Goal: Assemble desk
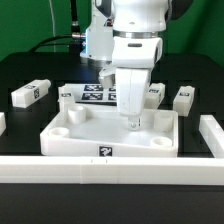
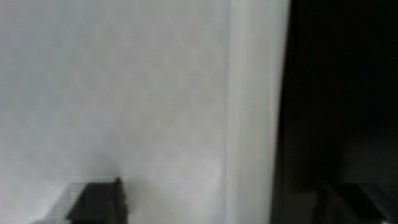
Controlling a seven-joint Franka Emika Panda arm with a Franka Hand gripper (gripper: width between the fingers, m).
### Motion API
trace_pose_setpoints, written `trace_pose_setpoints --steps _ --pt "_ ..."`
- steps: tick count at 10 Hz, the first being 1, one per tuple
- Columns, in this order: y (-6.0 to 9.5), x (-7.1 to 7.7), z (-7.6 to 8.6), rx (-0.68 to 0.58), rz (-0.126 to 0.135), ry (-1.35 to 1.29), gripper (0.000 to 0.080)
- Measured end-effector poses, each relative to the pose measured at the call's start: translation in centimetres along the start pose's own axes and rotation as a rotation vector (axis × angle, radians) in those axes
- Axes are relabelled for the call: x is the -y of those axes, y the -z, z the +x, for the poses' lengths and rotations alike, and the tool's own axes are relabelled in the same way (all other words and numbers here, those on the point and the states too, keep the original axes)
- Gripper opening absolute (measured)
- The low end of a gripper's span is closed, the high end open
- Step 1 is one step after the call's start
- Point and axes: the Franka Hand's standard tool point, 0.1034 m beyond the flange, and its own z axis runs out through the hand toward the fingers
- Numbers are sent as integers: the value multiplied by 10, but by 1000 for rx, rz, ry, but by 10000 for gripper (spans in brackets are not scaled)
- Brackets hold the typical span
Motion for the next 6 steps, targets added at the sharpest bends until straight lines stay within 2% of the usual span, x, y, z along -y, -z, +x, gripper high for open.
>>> trace_pose_setpoints --steps 2,3,4,6 --pt "0 0 0 0 0 0 252" --pt "0 0 0 0 1 0 252" --pt "0 0 0 1 2 0 79" --pt "0 1 0 1 2 0 57"
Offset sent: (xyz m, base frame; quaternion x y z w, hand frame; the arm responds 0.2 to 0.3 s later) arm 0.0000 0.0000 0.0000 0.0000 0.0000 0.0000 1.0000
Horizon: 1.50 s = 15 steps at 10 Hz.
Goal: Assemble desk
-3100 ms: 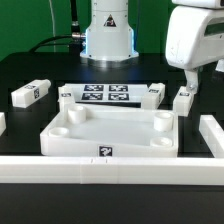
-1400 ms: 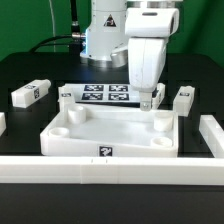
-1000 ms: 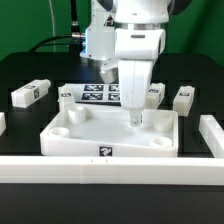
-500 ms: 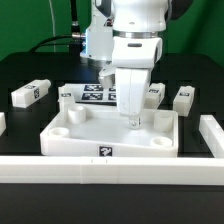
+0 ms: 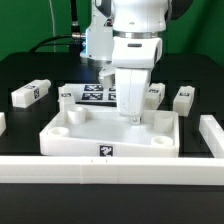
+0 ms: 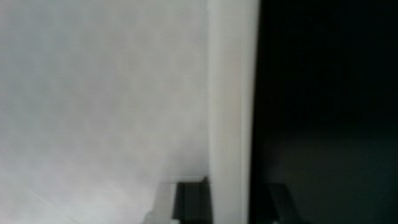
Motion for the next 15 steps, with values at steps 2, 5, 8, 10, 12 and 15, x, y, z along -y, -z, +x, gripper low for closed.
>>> trace_pose_setpoints --steps 2,5,8,10,12,15 --pt "0 0 0 0 0 0 57" --pt "0 0 1 1 1 10 57" --pt "0 -4 17 4 24 81 57" --pt "0 -9 27 -3 23 92 57" --pt "0 -10 40 -13 20 107 57" --pt "0 -12 41 -2 38 105 57"
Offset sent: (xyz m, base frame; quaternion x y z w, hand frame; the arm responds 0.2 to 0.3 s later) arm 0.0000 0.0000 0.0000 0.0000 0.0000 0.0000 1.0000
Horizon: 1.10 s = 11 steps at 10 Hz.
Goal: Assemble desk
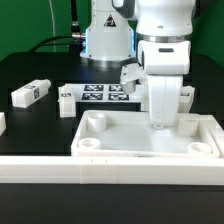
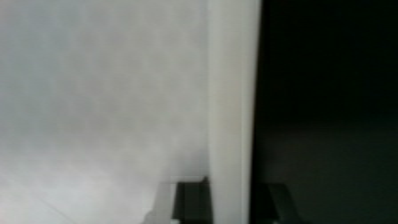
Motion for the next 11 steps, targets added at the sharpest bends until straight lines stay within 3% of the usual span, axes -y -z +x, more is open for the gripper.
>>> trace_pose_setpoints --steps 3,4,5,6,7,10,11 --pt "1 -1 0 0 -2 -1 123" --pt "1 -2 1 -1 -4 0 301" --pt "2 -3 2 -2 -6 -1 301" --pt "4 -4 3 -3 -10 -2 501" --pt "7 -6 3 -4 -15 -2 606" --pt "26 -11 5 -5 -46 -41 641" --pt "34 -7 4 -5 -56 -82 649"
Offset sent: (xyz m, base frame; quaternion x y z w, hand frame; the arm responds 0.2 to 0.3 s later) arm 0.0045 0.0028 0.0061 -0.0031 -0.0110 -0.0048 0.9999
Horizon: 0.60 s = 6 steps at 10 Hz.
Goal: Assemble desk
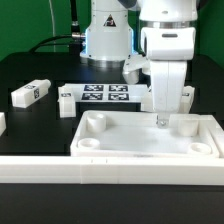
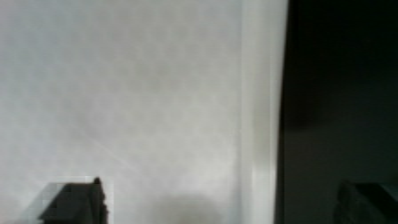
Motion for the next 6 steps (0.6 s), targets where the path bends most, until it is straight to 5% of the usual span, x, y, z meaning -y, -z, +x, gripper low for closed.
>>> trace_pose_setpoints --steps 4,6 --pt "21 44 11 -11 -23 -248 649" --pt "19 45 11 -18 -29 -260 649"
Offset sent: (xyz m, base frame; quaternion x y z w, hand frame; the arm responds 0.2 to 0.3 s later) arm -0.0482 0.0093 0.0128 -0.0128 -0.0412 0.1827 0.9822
